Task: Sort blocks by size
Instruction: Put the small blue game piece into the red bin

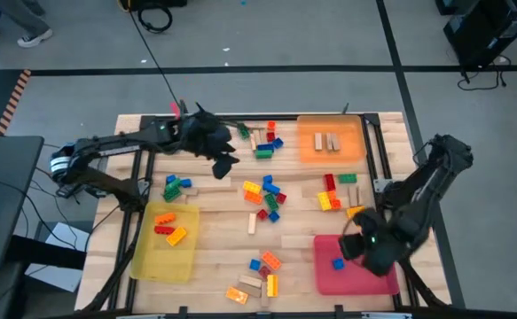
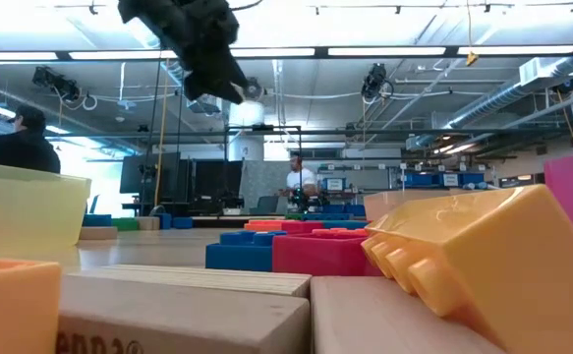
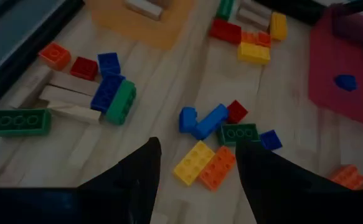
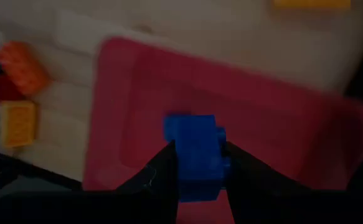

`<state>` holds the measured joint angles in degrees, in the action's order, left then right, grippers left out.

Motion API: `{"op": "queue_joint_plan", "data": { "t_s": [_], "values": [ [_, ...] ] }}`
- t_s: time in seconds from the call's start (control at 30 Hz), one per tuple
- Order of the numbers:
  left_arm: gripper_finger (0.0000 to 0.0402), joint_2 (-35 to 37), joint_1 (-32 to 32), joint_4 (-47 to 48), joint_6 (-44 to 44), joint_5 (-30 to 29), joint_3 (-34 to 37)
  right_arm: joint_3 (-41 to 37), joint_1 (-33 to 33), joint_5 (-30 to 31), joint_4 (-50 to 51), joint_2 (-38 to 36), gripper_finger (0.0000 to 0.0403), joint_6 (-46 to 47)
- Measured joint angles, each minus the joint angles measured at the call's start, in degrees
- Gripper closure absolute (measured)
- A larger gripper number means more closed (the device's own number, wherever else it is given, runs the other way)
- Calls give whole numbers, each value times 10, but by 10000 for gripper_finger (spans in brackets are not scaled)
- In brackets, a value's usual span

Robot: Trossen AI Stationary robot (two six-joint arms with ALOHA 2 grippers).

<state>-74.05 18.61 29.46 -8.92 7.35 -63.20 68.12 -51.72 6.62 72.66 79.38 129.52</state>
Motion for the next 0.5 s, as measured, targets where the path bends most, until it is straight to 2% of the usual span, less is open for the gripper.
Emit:
{"op": "queue_joint_plan", "data": {
  "t_s": [0.1, 0.27, 0.5],
  "values": [
    [188, 35, -10, -24, -6, -5, 33, 0, -30, -20, -6, 40, 294, 37],
    [188, 79, -24, -50, -21, -4, 69, 0, -35, -33, -13, 106, 281, 17],
    [188, 92, -26, -43, -50, -7, 83, -1, -35, -32, -57, 164, 286, -4]
  ]
}}
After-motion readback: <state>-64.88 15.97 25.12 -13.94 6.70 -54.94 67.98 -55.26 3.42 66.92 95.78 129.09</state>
